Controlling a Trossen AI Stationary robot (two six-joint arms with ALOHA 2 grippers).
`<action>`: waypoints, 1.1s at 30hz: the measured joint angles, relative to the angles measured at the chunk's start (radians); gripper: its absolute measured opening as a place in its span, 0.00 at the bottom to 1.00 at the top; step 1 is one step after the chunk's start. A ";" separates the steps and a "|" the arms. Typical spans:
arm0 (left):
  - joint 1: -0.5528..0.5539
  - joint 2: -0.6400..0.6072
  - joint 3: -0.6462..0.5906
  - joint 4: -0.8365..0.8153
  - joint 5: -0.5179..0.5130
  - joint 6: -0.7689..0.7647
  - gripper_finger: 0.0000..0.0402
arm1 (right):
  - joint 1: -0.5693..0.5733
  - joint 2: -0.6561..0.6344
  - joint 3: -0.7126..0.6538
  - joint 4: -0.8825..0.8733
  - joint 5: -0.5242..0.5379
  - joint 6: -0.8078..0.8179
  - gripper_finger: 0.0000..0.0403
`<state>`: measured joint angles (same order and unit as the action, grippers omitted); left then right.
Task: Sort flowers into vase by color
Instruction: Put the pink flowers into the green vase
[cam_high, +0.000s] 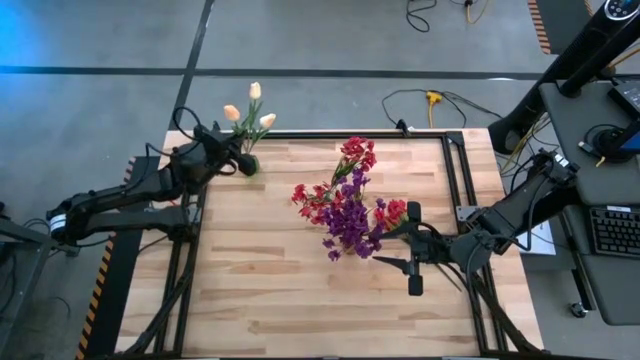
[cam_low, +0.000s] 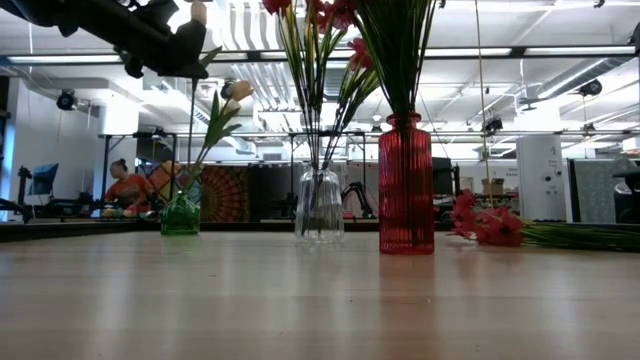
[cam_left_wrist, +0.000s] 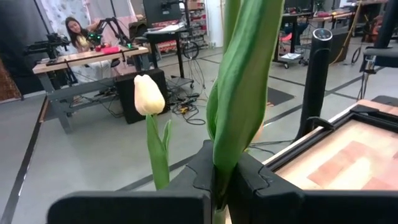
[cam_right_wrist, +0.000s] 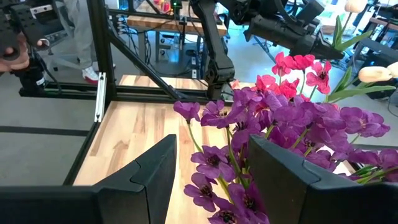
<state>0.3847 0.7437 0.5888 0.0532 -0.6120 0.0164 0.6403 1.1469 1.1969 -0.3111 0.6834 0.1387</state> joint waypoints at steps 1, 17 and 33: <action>0.000 -0.001 0.000 0.001 -0.005 0.000 0.00 | 0.000 0.000 0.000 0.000 0.000 0.000 0.47; 0.041 -0.084 0.002 -0.039 -0.067 -0.052 0.00 | 0.000 0.000 0.000 0.000 0.034 0.000 0.47; 0.097 -0.023 0.002 -0.045 -0.051 -0.051 0.00 | 0.000 0.000 0.000 0.000 0.083 0.011 0.47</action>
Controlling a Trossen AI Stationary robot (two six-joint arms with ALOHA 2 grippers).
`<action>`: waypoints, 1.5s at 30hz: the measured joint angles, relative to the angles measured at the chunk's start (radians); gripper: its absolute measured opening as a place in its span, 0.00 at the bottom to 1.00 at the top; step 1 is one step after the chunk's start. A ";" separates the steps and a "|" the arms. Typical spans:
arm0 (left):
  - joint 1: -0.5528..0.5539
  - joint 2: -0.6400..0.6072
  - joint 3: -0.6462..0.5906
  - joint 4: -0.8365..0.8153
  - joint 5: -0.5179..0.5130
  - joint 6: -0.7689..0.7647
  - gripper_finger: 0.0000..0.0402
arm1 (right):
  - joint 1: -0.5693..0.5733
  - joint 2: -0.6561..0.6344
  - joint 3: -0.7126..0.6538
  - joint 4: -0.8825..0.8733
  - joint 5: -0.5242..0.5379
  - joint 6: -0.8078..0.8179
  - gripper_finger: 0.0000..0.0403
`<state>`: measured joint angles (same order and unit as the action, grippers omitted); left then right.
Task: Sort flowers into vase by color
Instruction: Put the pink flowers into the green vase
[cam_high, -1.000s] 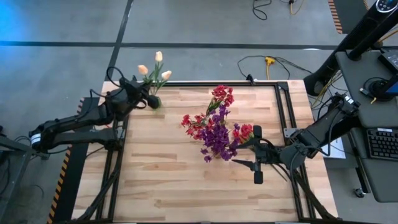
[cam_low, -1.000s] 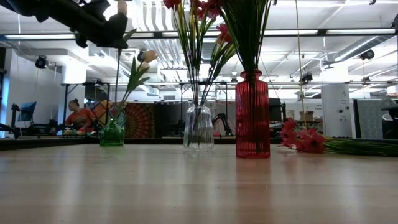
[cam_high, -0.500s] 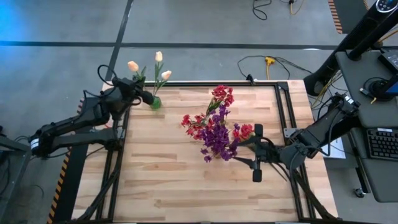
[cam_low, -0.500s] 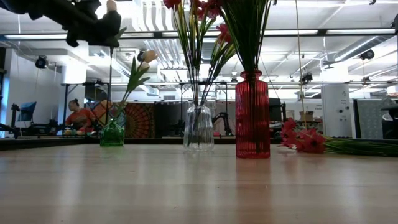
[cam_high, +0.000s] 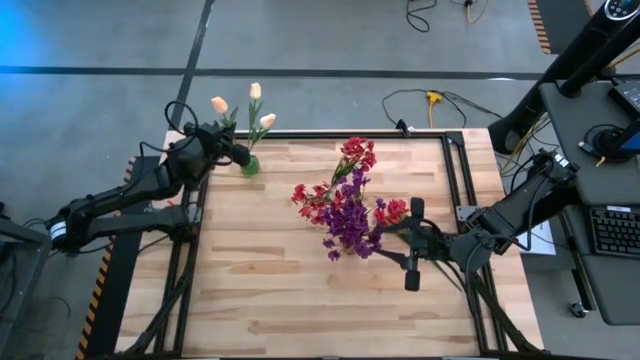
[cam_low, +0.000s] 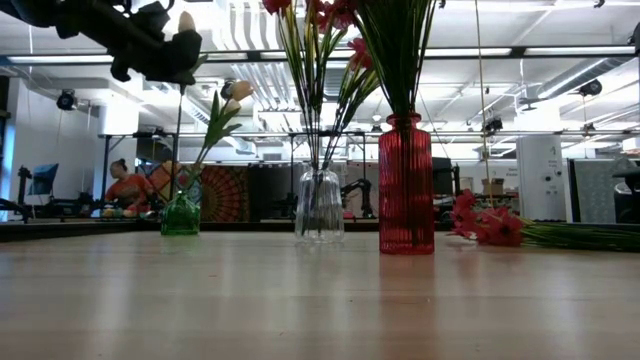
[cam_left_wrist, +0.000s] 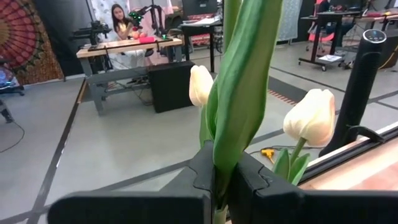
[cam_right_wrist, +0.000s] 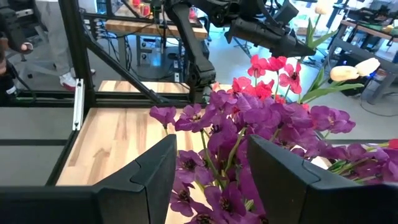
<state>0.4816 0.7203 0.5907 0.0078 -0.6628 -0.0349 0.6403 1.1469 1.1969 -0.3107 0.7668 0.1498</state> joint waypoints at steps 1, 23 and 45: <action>0.000 -0.001 0.000 0.001 0.000 0.000 0.00 | 0.000 0.000 0.000 0.000 0.005 0.000 0.47; 0.017 0.044 0.000 0.045 0.026 0.000 0.00 | 0.000 0.000 0.000 -0.002 0.021 -0.002 0.47; 0.020 0.064 0.000 0.045 0.026 0.000 0.04 | 0.000 0.000 0.000 -0.008 0.021 -0.003 0.47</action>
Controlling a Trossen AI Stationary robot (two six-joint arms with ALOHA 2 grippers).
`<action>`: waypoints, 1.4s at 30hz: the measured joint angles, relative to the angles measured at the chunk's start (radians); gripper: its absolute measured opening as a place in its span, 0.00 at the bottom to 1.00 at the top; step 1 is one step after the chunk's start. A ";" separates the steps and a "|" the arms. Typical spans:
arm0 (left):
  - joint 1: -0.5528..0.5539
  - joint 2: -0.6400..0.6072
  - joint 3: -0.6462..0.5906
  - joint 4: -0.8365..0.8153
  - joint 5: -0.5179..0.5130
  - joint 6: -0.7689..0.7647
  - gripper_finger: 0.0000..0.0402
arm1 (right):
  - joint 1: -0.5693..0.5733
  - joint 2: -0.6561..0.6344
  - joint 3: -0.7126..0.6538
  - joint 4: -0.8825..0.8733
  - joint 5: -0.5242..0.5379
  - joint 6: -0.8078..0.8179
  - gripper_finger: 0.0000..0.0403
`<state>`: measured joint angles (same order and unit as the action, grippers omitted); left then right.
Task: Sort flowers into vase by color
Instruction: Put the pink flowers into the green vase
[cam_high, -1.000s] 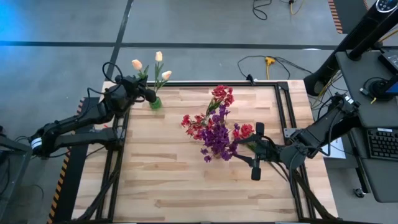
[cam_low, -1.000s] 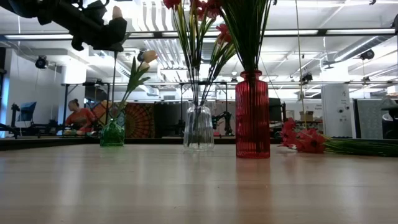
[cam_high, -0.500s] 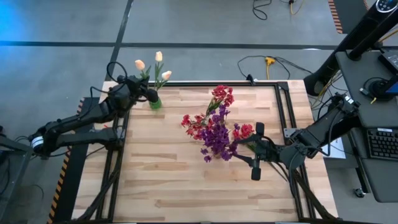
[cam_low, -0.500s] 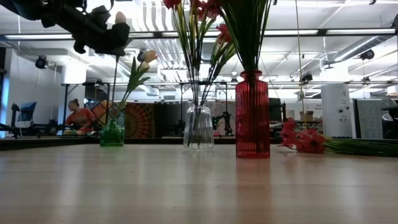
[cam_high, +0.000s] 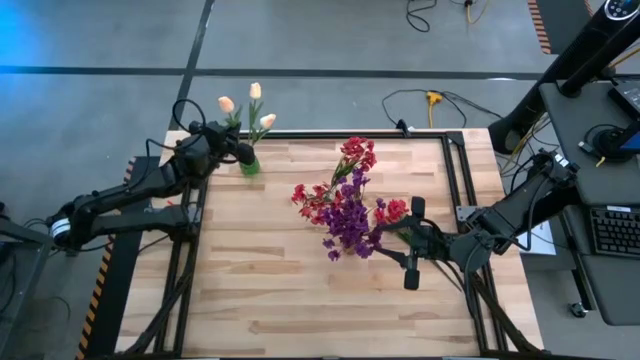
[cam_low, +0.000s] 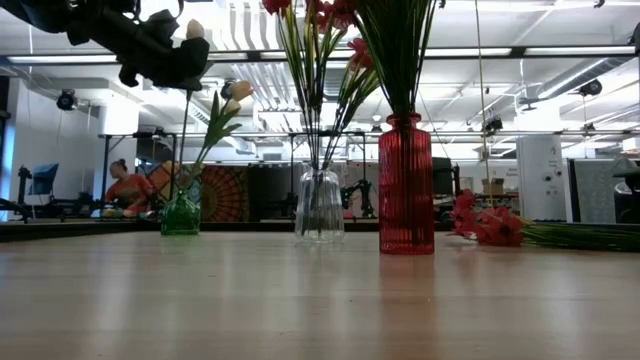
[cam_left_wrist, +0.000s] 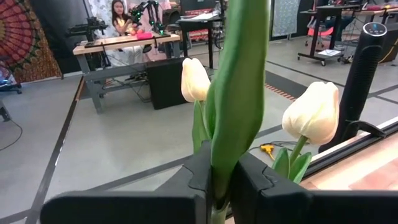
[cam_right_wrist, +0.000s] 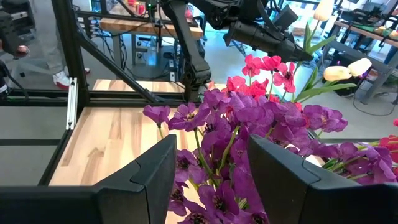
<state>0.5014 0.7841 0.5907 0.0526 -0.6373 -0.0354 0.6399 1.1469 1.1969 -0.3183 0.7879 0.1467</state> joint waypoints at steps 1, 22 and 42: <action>0.000 0.000 0.000 0.000 0.000 0.000 0.05 | 0.000 0.000 0.000 0.000 0.000 0.000 0.47; 0.000 -0.008 0.000 -0.010 0.000 0.001 0.25 | 0.000 0.000 0.000 -0.003 0.000 0.001 0.47; -0.009 -0.043 0.143 -0.424 0.001 -0.110 0.44 | 0.000 0.000 0.000 -0.024 -0.001 0.018 0.47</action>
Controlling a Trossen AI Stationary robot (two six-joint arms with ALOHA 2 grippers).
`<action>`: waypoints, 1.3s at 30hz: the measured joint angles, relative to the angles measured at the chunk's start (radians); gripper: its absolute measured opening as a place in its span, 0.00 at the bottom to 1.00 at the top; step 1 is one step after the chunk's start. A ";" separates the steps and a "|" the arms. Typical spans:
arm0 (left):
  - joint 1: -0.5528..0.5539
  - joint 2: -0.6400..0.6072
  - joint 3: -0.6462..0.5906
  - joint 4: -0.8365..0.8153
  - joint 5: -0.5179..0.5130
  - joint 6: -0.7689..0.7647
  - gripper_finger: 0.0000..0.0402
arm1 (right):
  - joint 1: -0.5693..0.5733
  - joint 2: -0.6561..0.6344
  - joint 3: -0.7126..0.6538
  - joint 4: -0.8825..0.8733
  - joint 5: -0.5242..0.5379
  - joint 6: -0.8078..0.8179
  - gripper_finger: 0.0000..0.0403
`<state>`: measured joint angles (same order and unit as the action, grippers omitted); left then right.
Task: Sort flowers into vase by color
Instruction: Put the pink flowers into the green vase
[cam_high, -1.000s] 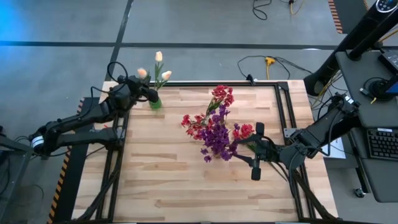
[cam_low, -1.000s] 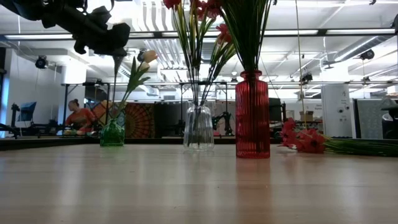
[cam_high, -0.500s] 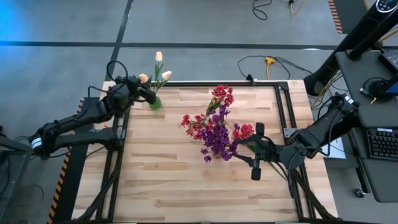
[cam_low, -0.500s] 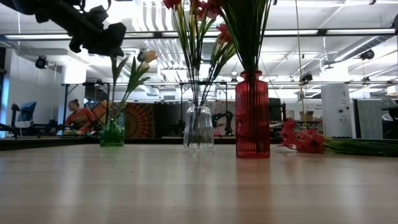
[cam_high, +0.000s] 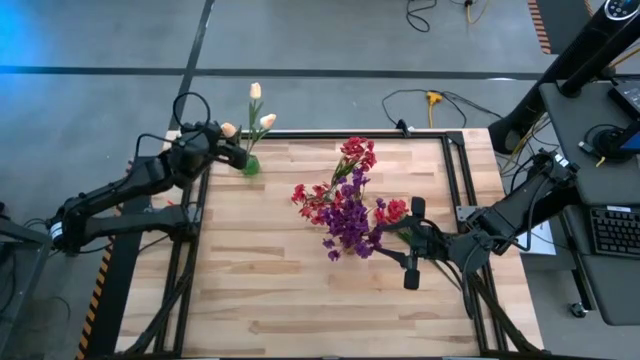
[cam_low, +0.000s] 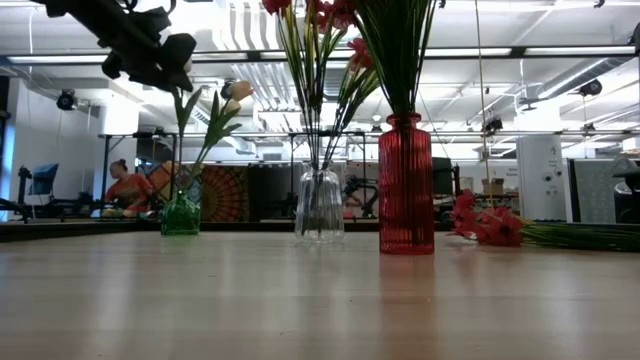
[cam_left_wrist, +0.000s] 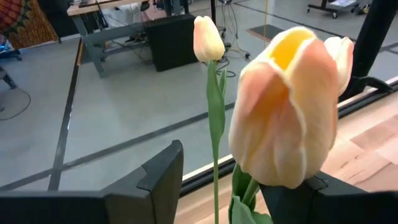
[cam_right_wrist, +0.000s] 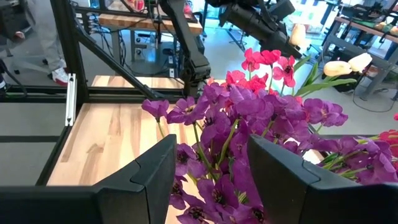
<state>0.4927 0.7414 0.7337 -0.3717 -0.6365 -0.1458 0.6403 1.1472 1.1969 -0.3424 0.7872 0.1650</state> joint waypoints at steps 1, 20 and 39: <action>0.000 0.000 0.005 -0.013 0.000 -0.004 0.45 | 0.000 0.000 0.000 0.000 0.000 0.000 0.47; 0.000 0.003 0.140 -0.331 0.037 -0.056 0.52 | 0.000 0.000 0.000 -0.017 0.000 0.000 0.47; -0.001 0.019 0.172 -0.393 0.172 -0.020 0.90 | 0.000 0.000 0.000 -0.020 0.000 0.004 0.47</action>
<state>0.4915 0.7601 0.9059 -0.7645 -0.4644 -0.1661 0.6407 1.1469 1.1969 -0.3622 0.7872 0.1694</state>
